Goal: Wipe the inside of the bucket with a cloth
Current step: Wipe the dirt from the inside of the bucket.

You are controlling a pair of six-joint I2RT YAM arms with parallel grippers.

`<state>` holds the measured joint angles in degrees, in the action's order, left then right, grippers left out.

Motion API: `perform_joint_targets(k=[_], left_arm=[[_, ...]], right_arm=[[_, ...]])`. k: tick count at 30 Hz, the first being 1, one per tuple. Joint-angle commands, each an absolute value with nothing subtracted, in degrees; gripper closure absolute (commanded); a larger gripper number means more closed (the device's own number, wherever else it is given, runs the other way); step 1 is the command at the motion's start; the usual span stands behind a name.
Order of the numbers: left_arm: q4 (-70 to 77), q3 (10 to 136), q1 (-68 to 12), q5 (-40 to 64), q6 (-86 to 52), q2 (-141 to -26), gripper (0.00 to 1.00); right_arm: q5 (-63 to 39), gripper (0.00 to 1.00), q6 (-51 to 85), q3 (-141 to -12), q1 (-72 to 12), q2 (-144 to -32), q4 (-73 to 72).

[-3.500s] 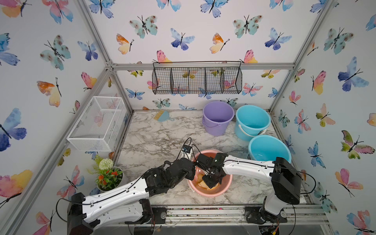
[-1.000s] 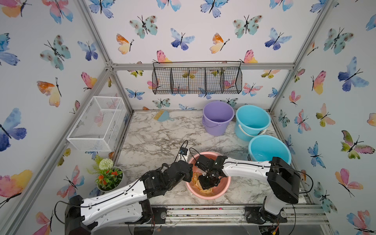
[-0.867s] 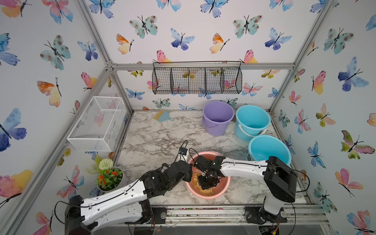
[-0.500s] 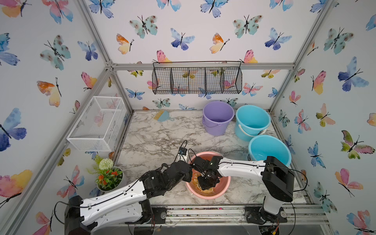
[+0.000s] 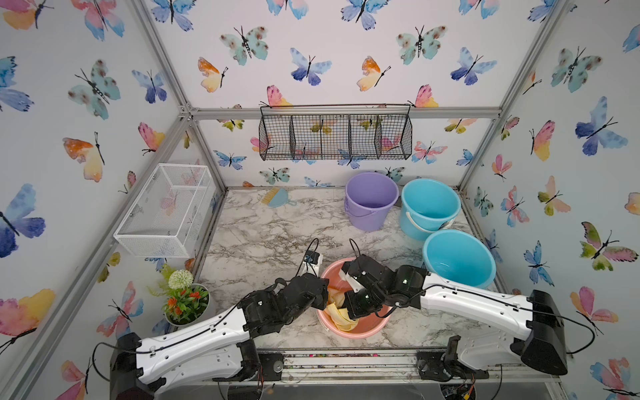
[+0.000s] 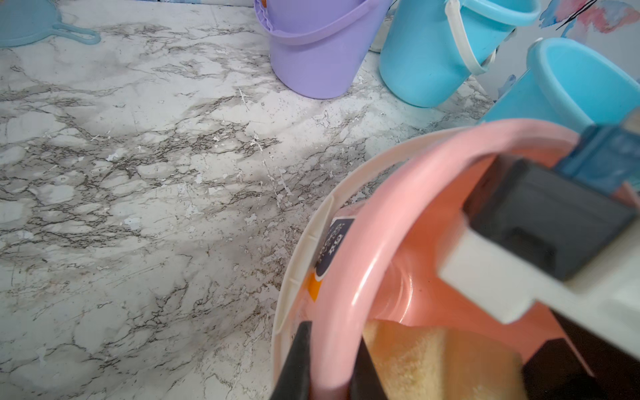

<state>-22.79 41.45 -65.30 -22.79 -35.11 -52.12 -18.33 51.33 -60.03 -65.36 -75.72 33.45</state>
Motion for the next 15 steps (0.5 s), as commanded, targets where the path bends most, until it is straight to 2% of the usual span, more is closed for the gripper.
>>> perform_joint_targets(k=[1,11,15], left_arm=[[-20.1,41.7,-65.6,-22.9,-36.0,-52.2,1.0],[-19.1,41.5,-65.5,-22.3,-36.7,-52.6,1.0],[-19.0,41.4,-65.5,-22.2,-36.9,-52.6,1.0]], right_arm=[[-20.2,0.98,56.5,-57.5,-65.6,-73.5,25.7],[-17.6,0.99,63.1,-49.8,-65.6,-73.3,6.9],[-18.2,0.98,62.2,-49.1,-65.8,-76.8,7.1]])
